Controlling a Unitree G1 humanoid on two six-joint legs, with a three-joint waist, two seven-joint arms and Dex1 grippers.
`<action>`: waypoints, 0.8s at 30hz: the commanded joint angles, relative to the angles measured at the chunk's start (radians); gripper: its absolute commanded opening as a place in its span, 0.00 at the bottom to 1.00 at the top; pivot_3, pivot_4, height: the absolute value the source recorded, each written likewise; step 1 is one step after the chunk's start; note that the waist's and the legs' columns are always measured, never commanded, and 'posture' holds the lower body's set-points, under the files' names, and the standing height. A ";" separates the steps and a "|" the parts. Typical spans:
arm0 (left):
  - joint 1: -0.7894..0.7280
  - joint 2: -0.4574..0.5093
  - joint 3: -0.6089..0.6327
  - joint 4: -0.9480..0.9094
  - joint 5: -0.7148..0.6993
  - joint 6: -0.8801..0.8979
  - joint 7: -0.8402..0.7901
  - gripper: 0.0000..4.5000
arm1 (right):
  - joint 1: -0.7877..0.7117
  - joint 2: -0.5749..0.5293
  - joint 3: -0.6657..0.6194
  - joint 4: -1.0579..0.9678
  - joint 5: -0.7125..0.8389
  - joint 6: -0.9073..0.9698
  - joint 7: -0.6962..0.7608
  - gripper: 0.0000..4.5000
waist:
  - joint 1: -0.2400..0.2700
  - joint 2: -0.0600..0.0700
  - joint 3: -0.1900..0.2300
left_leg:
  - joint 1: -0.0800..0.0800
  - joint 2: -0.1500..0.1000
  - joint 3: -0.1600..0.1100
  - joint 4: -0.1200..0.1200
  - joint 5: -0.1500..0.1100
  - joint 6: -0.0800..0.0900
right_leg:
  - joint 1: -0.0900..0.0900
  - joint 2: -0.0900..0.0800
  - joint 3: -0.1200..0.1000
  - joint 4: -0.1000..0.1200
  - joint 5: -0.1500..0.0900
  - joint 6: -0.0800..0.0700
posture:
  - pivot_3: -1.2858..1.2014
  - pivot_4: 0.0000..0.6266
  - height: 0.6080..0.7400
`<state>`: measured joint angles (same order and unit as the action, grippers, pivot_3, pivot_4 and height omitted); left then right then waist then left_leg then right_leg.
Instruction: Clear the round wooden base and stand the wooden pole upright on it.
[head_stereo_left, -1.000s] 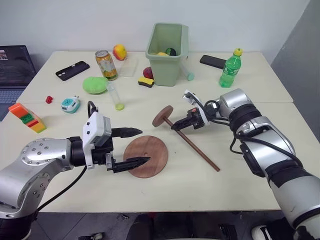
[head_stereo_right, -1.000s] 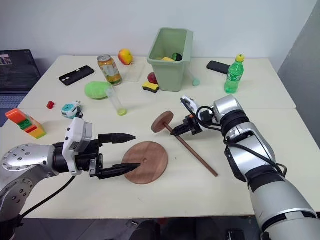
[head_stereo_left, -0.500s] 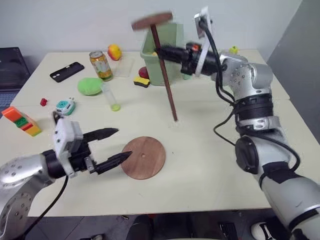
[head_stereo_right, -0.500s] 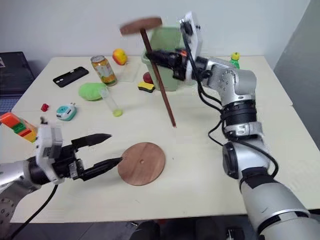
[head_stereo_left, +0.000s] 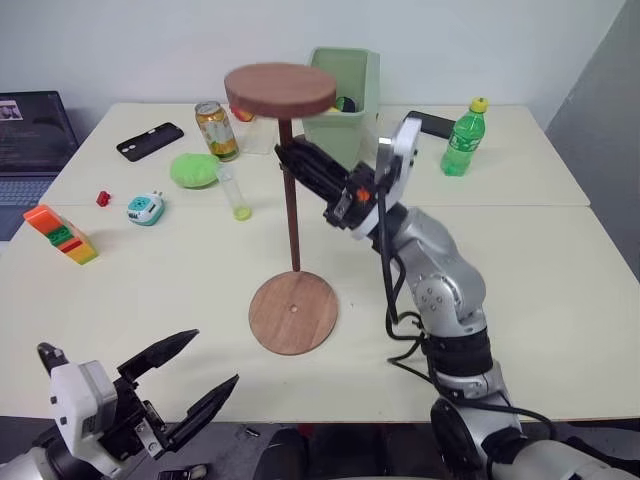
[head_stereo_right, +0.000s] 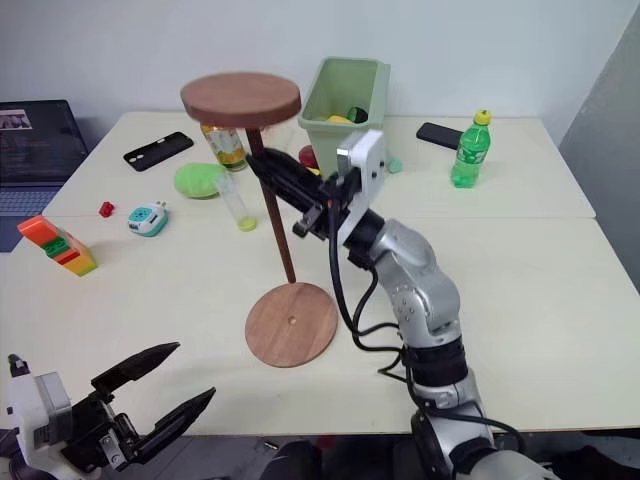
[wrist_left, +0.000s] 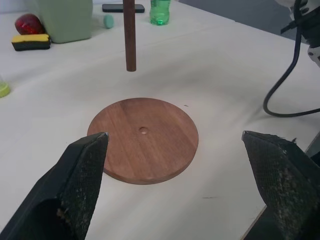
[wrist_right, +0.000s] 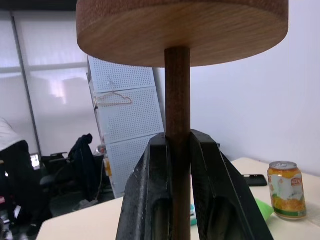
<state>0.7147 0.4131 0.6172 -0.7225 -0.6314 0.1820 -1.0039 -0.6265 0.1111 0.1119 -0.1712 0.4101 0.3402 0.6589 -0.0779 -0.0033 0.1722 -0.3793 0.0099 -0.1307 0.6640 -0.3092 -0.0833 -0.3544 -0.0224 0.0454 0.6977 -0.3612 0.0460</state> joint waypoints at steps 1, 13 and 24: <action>-0.018 0.005 -0.026 0.011 0.033 -0.047 0.034 1.00 | 0.027 -0.004 0.036 -0.029 -0.009 -0.082 0.012 0.04 | 0.000 0.000 0.000 | 0.000 0.000 0.000 0.000 0.000 0.000 | 0.000 0.000 0.000 0.000 0.000 0.000 | 0.52 0.24 1.00; -0.002 0.022 -0.047 0.000 0.027 -0.066 0.070 1.00 | 0.093 0.014 0.072 -0.001 0.063 -0.049 -0.018 0.04 | -0.003 -0.001 0.000 | 0.000 0.001 -0.001 -0.001 0.000 0.000 | 0.000 0.001 0.000 0.000 0.000 0.000 | 0.52 0.24 1.00; 0.024 0.029 -0.056 0.005 0.022 -0.092 0.067 1.00 | 0.096 0.024 0.070 0.087 0.050 -0.058 -0.043 0.04 | -0.003 -0.001 0.000 | 0.000 0.000 -0.001 -0.001 0.000 0.000 | 0.000 0.001 0.000 0.000 0.000 0.000 | 0.52 0.24 1.00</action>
<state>0.7273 0.4338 0.5554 -0.7017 -0.6043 0.1153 -0.9326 -0.5231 0.1243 0.1862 -0.0642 0.4518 0.2964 0.6242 -0.0810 -0.0039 0.1718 -0.3791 0.0103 -0.1317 0.6627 -0.3093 -0.0832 -0.3547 -0.0216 0.0456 0.6972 -0.3613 0.0458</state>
